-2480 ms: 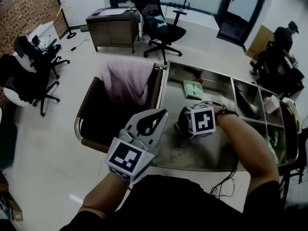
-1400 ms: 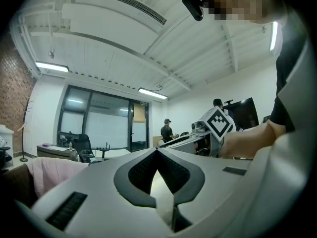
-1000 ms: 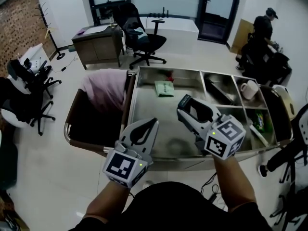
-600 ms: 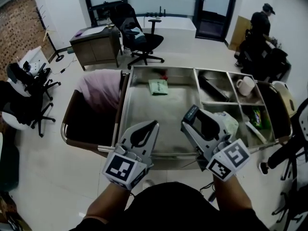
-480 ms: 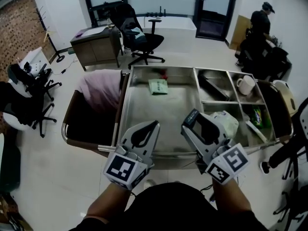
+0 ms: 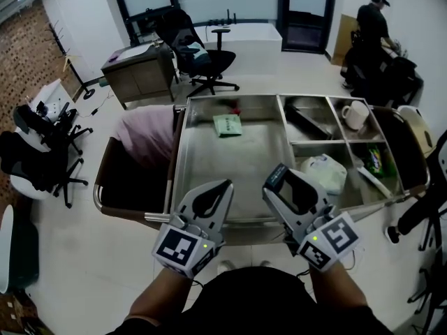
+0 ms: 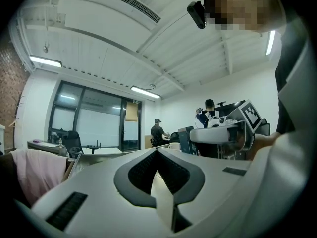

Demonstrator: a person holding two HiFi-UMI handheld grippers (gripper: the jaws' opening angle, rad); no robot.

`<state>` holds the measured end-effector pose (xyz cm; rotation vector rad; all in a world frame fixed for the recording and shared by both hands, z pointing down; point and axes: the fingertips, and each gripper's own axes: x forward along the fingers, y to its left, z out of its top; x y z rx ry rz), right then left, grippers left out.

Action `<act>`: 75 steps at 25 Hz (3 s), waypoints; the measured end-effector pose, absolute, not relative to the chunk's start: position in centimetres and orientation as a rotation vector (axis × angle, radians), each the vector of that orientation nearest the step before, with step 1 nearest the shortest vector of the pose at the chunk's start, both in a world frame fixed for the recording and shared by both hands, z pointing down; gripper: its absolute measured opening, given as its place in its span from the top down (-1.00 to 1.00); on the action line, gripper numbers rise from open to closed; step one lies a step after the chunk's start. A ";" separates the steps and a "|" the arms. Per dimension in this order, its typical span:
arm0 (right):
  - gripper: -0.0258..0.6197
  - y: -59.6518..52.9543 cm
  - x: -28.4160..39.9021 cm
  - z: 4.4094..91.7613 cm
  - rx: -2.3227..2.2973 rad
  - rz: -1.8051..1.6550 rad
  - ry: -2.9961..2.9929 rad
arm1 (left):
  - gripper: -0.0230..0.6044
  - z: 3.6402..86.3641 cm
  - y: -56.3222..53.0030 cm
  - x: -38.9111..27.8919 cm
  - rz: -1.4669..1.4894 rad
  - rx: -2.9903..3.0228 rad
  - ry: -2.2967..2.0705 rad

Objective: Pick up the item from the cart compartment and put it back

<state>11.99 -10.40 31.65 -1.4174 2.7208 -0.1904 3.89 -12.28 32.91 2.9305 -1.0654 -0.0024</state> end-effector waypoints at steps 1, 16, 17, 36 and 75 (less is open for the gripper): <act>0.12 -10.3 12.0 31.7 -1.417 -0.193 2.724 | 0.93 32.9 -12.2 4.0 0.002 2.934 -1.062; 0.12 -10.0 11.8 31.9 -1.415 -0.203 2.726 | 0.93 32.6 -11.8 3.8 -0.005 2.952 -1.052; 0.12 -10.0 11.8 32.0 -1.414 -0.207 2.725 | 0.93 32.5 -11.8 3.9 -0.003 2.956 -1.053; 0.12 -11.5 12.8 31.8 -1.447 -0.212 2.731 | 0.93 32.7 -13.0 3.5 -0.001 2.957 -1.069; -0.03 -30.1 8.6 33.3 -1.591 0.098 3.255 | 0.93 33.2 -13.6 1.9 -0.029 2.917 -1.122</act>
